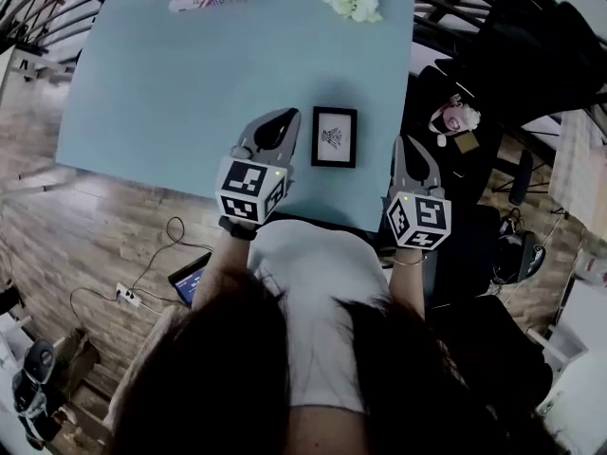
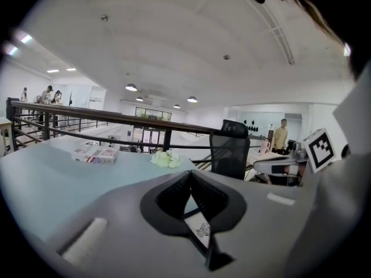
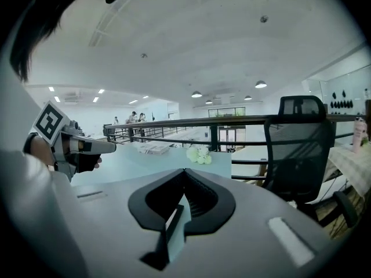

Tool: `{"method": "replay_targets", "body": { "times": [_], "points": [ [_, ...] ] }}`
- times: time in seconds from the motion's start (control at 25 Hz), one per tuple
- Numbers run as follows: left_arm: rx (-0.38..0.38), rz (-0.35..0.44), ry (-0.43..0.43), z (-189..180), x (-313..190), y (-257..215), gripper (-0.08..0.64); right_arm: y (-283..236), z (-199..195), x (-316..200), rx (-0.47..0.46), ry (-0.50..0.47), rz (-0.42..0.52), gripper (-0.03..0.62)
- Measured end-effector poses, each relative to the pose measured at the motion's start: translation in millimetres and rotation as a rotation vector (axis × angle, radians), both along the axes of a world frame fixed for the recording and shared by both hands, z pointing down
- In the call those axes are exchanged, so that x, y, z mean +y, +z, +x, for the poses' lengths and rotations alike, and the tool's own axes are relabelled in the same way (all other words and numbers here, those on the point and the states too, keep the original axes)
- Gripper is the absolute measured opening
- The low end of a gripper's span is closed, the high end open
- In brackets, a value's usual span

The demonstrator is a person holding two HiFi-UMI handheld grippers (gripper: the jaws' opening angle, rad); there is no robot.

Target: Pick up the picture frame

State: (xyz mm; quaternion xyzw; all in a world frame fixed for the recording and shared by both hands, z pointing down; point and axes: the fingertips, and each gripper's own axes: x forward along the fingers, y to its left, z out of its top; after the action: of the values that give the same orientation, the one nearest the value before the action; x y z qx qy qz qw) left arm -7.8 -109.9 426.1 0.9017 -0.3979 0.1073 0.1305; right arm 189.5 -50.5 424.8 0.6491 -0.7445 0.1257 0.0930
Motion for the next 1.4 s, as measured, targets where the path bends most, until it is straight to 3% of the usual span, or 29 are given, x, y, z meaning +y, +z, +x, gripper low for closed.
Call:
{"method": "replay_targets", "body": {
  "times": [0.48,0.88,1.4],
  "points": [
    [0.003,-0.033,-0.039,-28,-4,8,0.060,-2,-39,-29,-0.022,-0.090,-0.013,0.006],
    [0.015,-0.054,-0.017,-26,-8,13,0.063,4,-45,-30,-0.035,-0.110,-0.041,0.073],
    [0.016,-0.095,0.010,-16,-11,23,0.118,12,-44,-32,-0.053,-0.101,-0.063,0.083]
  ]
}}
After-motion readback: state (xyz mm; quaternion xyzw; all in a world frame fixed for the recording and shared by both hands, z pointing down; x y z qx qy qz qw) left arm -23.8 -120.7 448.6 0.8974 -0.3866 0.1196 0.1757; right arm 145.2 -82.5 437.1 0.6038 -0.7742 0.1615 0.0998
